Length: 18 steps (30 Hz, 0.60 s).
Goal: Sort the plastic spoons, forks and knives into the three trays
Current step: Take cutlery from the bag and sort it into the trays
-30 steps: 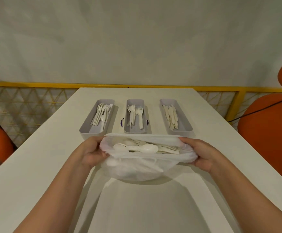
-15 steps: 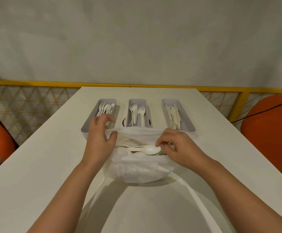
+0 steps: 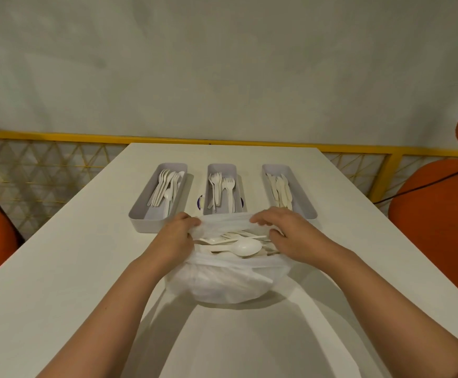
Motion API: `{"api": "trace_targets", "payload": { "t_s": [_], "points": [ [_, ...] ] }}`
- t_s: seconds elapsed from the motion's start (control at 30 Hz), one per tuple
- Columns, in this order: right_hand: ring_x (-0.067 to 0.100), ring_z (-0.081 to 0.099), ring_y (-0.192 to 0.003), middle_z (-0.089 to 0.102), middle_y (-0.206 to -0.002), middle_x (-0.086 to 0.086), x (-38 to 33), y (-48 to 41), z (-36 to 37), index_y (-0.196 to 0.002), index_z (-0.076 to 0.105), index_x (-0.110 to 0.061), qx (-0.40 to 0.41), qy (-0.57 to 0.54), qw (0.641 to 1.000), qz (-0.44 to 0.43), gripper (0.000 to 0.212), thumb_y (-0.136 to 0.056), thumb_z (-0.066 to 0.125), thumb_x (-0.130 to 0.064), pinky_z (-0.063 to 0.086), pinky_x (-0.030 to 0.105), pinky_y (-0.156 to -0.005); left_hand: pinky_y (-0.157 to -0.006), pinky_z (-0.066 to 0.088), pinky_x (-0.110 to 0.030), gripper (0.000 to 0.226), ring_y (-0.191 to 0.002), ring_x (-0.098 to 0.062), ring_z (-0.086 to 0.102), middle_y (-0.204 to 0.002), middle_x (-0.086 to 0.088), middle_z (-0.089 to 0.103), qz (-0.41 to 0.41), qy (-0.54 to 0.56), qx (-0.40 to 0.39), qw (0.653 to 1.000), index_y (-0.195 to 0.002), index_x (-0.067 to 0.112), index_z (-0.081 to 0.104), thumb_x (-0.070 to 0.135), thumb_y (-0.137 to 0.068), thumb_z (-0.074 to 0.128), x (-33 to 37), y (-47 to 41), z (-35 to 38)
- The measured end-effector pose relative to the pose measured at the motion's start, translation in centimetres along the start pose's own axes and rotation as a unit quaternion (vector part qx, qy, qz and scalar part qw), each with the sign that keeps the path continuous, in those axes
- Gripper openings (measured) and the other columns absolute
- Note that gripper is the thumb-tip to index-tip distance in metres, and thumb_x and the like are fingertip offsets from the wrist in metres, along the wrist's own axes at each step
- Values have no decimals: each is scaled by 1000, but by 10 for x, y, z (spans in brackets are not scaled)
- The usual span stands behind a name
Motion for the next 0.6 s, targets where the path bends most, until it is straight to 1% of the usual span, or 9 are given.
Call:
{"api": "trace_targets", "payload": {
  "t_s": [0.03,0.1,0.17,0.23,0.3,0.4,0.5,0.57,0.6],
  "points": [
    [15,49,-112,57,-116,-1,-7,-1,-3,-125,56,-19,23,-22,999,-15,35,-96,41,-8,39,23,-93,-92,30,-17,49,-121,-22,47,-134,-4,47,1,4,0,1000,-132,8,50,-9,-89,34,0,0,1],
    [11,52,-93,58,-101,-4,-14,-2,0,-119,60,-20,18,-42,999,-17,27,-95,50,-24,41,22,-83,-93,30,-17,49,-123,-22,46,-135,-4,46,4,14,7,1000,-132,8,50,-9,-90,34,1,0,2],
    [11,51,-87,57,-101,-4,-14,-4,14,-122,57,-20,-32,-12,999,0,37,-89,59,-35,44,24,-82,-96,30,-17,49,-124,-21,45,-136,-4,46,5,17,9,1000,-133,8,49,-9,-90,33,1,0,2],
    [11,47,-89,52,-102,-5,-10,-7,25,-125,55,-18,-65,25,997,10,44,-86,63,-36,42,24,-83,-98,30,-18,49,-125,-21,44,-136,-4,46,6,17,5,1000,-134,8,49,-9,-90,33,0,0,2],
    [12,41,-93,42,-99,-6,-9,-8,27,-124,55,-19,-75,40,996,16,44,-85,64,-35,36,22,-84,-99,29,-19,50,-126,-20,43,-136,-3,47,0,18,-5,1000,-134,8,48,-9,-90,32,-4,0,3],
    [17,38,-114,37,-109,-5,-9,-9,28,-117,56,-23,-77,75,994,10,36,-84,65,-37,33,27,-99,-100,29,-18,51,-128,-20,42,-137,-2,47,-15,23,-5,1000,-134,8,48,-9,-90,31,-11,1,2],
    [20,34,-126,36,-131,1,-13,-10,33,-131,43,-22,-113,94,989,10,50,-87,60,-39,29,31,-106,-98,30,-18,52,-126,-20,44,-137,-2,47,-8,29,4,1000,-135,9,47,-10,-89,31,-7,1,1],
    [23,33,-129,36,-138,4,-15,-13,38,-141,32,-21,-148,127,981,15,62,-88,57,-42,27,34,-106,-98,31,-19,52,-124,-20,45,-136,-2,47,1,36,7,999,-135,10,47,-10,-90,31,-3,2,2],
    [24,35,-128,38,-137,5,-16,-16,38,-141,32,-20,-160,143,977,13,63,-88,57,-42,28,34,-105,-98,32,-20,52,-124,-20,45,-136,-2,46,2,39,10,999,-136,10,47,-9,-90,31,-2,2,2]
  ]
}}
Point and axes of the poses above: each hand's wrist, its own y-axis away from the middle knuckle, its own z-axis out of the palm, x = y × z, the point moved 8 cm from there along -y, towards the middle knuckle
